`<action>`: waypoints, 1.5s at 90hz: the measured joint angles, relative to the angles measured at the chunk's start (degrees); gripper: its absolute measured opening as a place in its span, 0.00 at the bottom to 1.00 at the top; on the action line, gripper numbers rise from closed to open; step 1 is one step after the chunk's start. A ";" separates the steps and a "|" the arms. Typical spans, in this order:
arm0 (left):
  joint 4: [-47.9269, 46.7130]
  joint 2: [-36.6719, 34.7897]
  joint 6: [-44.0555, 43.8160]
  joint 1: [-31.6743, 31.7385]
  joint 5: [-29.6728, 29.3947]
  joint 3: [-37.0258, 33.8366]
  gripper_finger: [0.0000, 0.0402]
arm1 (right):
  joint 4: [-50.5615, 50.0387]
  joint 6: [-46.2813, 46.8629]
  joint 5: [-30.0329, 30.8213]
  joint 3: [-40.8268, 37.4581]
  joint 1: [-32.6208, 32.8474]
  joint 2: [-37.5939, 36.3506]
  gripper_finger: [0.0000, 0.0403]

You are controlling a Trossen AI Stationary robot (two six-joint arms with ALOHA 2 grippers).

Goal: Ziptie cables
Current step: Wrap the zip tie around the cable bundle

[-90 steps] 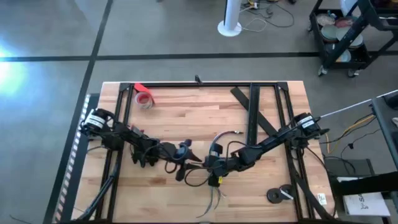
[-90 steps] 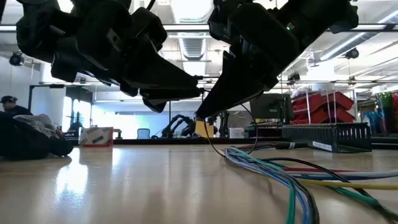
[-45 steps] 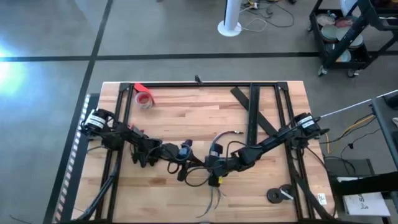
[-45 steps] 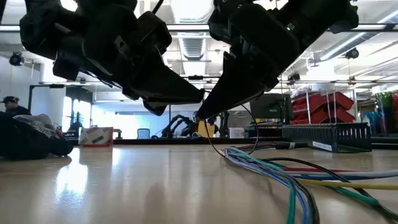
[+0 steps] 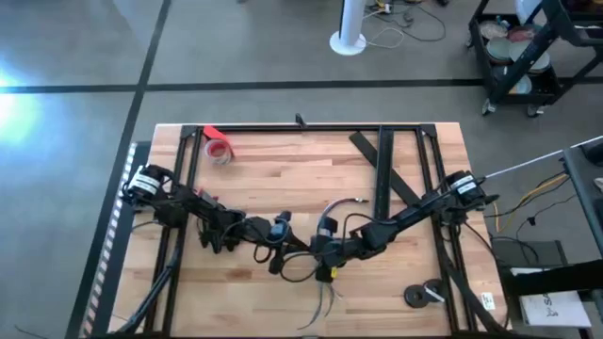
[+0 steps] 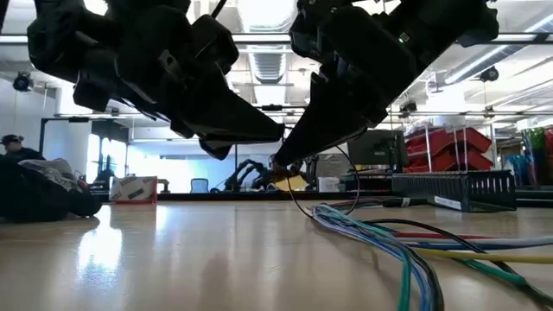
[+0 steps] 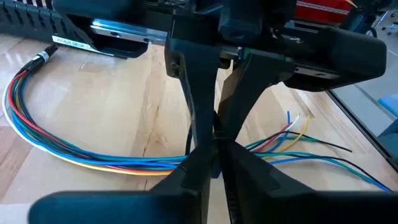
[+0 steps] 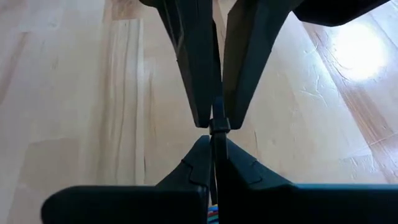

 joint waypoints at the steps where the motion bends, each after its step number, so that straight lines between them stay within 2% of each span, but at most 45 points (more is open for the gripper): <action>1: 0.00 -0.01 0.00 0.00 -0.01 0.00 0.11 | 0.01 0.00 0.00 0.00 0.00 0.00 0.00; 19: 0.00 -0.11 0.13 0.00 -0.17 0.00 0.12 | 0.00 0.02 0.00 0.00 0.00 0.00 0.00; 87: -1.86 -0.85 -0.33 0.00 -0.61 -0.02 0.01 | -0.42 0.07 -0.02 0.00 0.00 -0.02 0.00; 114: -2.43 -0.87 -0.58 -0.70 -1.38 0.02 0.00 | -0.54 -0.11 -0.11 -0.02 0.00 -0.02 0.00; 135: -3.32 -0.85 -1.36 -0.70 -1.46 0.02 0.00 | -0.59 -3.20 -0.07 0.22 0.01 -0.42 0.11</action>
